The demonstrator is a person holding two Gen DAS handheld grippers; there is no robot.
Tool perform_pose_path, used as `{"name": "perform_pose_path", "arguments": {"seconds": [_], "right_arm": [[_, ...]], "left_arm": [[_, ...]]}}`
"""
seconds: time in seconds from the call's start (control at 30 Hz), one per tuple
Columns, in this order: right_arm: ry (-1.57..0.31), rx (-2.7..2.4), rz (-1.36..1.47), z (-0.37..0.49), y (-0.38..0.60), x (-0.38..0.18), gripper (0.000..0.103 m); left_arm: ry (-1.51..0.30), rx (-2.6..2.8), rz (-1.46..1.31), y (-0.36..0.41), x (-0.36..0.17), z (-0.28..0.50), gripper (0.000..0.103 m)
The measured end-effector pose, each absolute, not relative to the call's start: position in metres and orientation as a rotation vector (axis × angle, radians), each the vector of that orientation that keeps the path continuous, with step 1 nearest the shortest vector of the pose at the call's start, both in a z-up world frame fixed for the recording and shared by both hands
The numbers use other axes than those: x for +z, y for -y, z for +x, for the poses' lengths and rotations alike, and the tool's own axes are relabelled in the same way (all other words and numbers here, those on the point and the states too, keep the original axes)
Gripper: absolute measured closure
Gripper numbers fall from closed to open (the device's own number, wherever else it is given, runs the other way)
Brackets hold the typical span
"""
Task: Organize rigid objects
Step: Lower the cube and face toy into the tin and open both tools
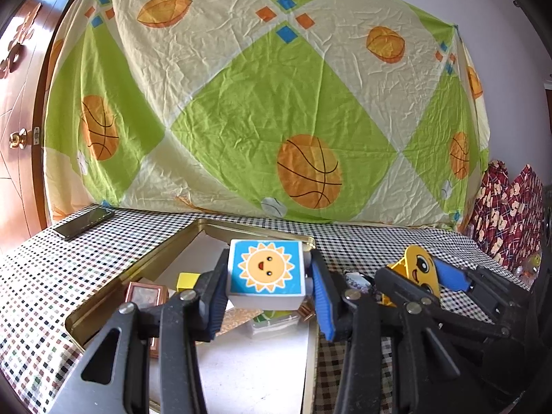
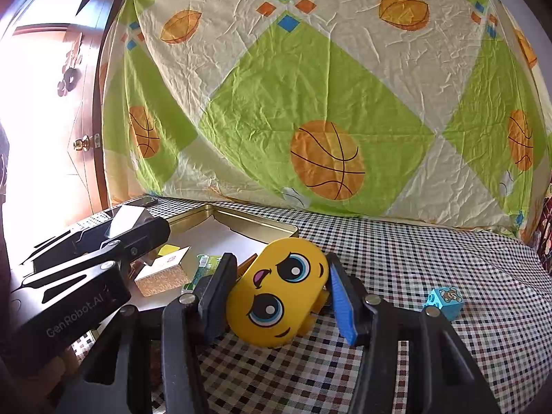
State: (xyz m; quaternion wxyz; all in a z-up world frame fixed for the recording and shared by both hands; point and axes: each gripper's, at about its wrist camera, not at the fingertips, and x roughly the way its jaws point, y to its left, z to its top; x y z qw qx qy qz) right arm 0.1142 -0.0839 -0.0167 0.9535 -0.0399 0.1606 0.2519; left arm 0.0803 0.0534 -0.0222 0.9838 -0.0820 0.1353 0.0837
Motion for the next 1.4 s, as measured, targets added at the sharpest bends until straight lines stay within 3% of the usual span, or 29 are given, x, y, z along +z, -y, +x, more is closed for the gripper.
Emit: {"name": "perform_pose_path", "arguments": {"seconds": [1.4], "right_arm": [[-0.347, 0.556, -0.133, 0.119, 0.046, -0.017, 0.049]], "left_arm": [[-0.282, 0.220, -0.177, -0.101, -0.020, 0.069, 0.061]]}}
